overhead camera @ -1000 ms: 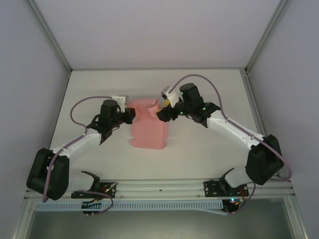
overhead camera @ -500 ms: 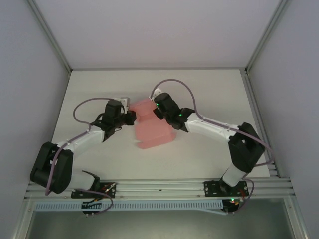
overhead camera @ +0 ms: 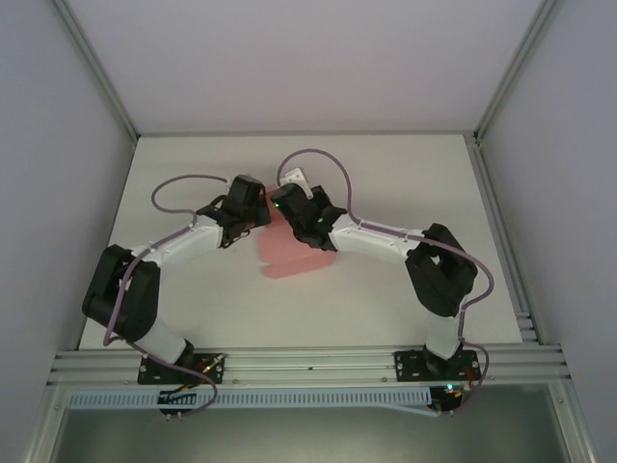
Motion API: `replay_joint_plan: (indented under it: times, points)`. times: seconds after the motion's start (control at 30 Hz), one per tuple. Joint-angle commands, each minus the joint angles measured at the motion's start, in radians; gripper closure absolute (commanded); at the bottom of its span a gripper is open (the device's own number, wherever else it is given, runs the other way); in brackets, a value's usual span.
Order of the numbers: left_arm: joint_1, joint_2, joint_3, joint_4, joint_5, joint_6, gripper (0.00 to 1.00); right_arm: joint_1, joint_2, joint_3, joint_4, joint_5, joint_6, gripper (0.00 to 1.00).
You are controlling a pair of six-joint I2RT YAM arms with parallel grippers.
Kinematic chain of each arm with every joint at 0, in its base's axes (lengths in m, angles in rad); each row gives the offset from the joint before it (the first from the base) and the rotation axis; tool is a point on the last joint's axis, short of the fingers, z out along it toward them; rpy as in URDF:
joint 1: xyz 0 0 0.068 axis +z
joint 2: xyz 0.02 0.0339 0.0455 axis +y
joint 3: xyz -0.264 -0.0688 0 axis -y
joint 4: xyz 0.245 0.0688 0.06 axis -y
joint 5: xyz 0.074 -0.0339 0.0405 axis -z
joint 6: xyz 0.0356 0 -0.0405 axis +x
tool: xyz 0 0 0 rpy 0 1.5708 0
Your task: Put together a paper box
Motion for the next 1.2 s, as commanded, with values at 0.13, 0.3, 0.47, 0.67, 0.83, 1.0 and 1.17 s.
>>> replay_joint_plan:
  times: [0.13,0.3,0.47,0.67,0.83,1.0,1.17]
  points:
    - [0.011,-0.054,-0.082,-0.158,-0.201,0.164,1.00,-0.155,-0.152,-0.148,0.042,0.302,-0.019,0.96]
    - [-0.052,-0.118,-0.072,0.019,0.032,0.213,1.00,-0.086,-0.181,-0.278,0.353,0.095,-0.156,0.86]
    - [-0.070,-0.127,-0.041,0.039,0.065,0.228,1.00,-0.066,-0.247,-0.298,0.352,-0.145,-0.101,0.54]
    - [-0.067,-0.129,-0.037,0.030,0.064,0.237,1.00,-0.071,-0.403,-0.399,0.385,-0.607,-0.097,0.01]
    - [-0.058,-0.119,-0.003,0.007,0.071,0.310,1.00,-0.072,-0.541,-0.475,0.435,-0.759,-0.005,0.00]
    - [-0.045,-0.115,0.053,-0.045,0.112,0.622,1.00,-0.102,-0.713,-0.555,0.389,-0.571,0.208,0.00]
    - [-0.066,-0.086,0.170,-0.268,0.147,1.031,1.00,-0.175,-0.890,-0.640,0.200,-0.341,0.493,0.00]
